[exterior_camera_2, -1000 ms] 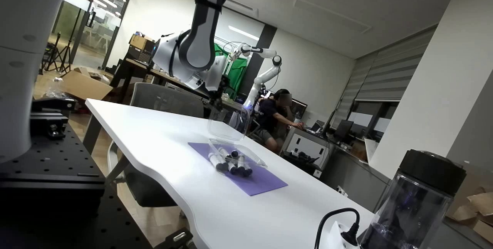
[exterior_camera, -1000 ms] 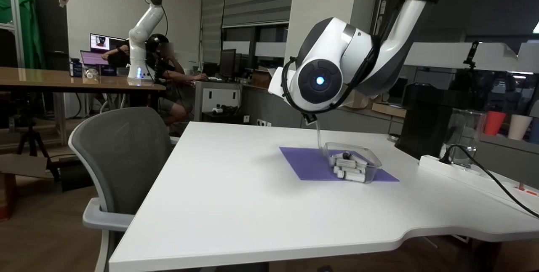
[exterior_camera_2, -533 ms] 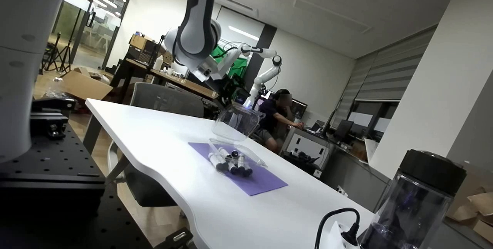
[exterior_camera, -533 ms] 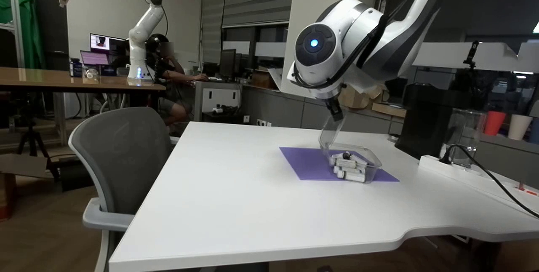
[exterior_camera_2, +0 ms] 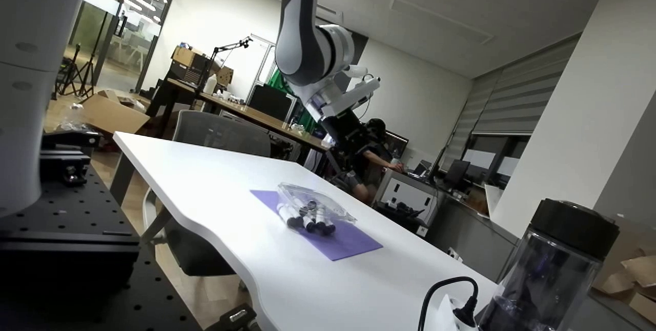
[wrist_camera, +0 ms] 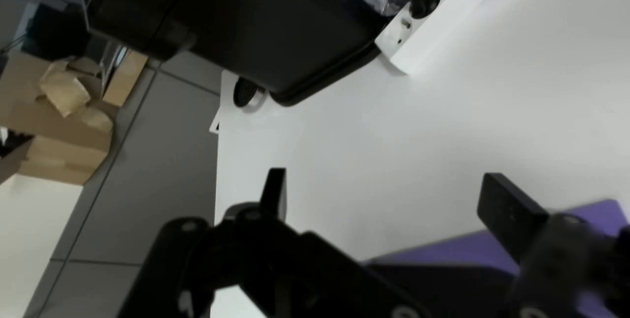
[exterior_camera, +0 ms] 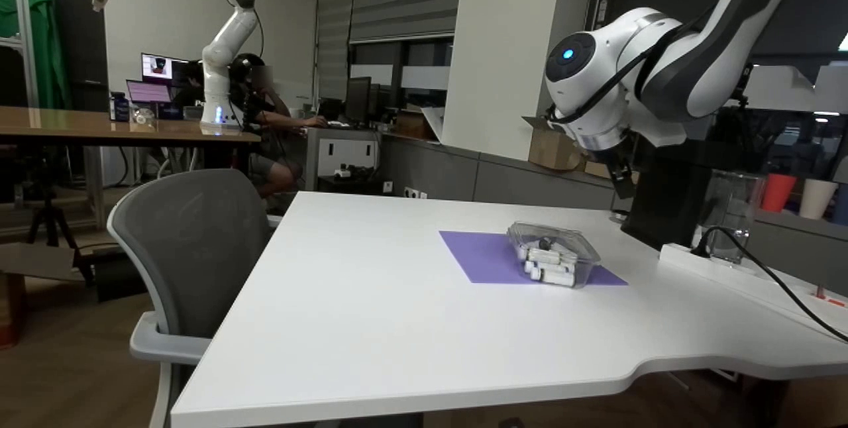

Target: Close the plastic container.

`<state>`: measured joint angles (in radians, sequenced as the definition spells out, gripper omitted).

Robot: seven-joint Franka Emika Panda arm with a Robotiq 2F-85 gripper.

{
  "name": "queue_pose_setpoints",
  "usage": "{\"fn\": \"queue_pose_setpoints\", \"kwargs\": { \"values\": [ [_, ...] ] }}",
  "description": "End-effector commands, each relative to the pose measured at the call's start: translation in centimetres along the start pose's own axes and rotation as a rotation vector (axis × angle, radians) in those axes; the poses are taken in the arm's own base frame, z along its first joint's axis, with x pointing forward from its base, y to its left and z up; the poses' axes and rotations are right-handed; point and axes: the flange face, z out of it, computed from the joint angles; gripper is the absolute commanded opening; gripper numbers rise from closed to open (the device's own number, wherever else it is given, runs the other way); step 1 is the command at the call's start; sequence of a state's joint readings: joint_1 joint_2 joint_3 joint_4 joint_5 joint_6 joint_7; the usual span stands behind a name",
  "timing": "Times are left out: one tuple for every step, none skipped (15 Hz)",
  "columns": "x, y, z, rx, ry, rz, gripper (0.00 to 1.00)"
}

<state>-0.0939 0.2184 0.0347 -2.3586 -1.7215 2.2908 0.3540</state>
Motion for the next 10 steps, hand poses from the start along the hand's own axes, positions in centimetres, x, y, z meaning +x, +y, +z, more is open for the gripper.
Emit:
{"fn": "queue_pose_setpoints", "kwargs": {
  "values": [
    [-2.9, 4.3, -0.7, 0.072, 0.002, 0.110, 1.00],
    [-3.5, 5.6, -1.3, 0.128, 0.025, 0.138, 1.00],
    [-4.0, 6.4, -1.6, 0.186, 0.044, 0.161, 1.00],
    [-4.7, 7.0, -1.6, 0.242, 0.070, 0.192, 1.00],
    [-5.2, 7.6, -1.7, 0.296, 0.086, 0.210, 1.00],
    [-5.6, 8.0, -1.9, 0.348, 0.099, 0.242, 1.00],
    [-6.0, 8.4, -1.9, 0.401, 0.105, 0.273, 1.00],
    [-6.3, 8.9, -2.0, 0.453, 0.106, 0.312, 1.00],
    [-6.7, 9.4, -2.1, 0.505, 0.119, 0.349, 1.00],
    [-6.9, 9.8, -2.3, 0.555, 0.129, 0.390, 1.00]
  ]
}}
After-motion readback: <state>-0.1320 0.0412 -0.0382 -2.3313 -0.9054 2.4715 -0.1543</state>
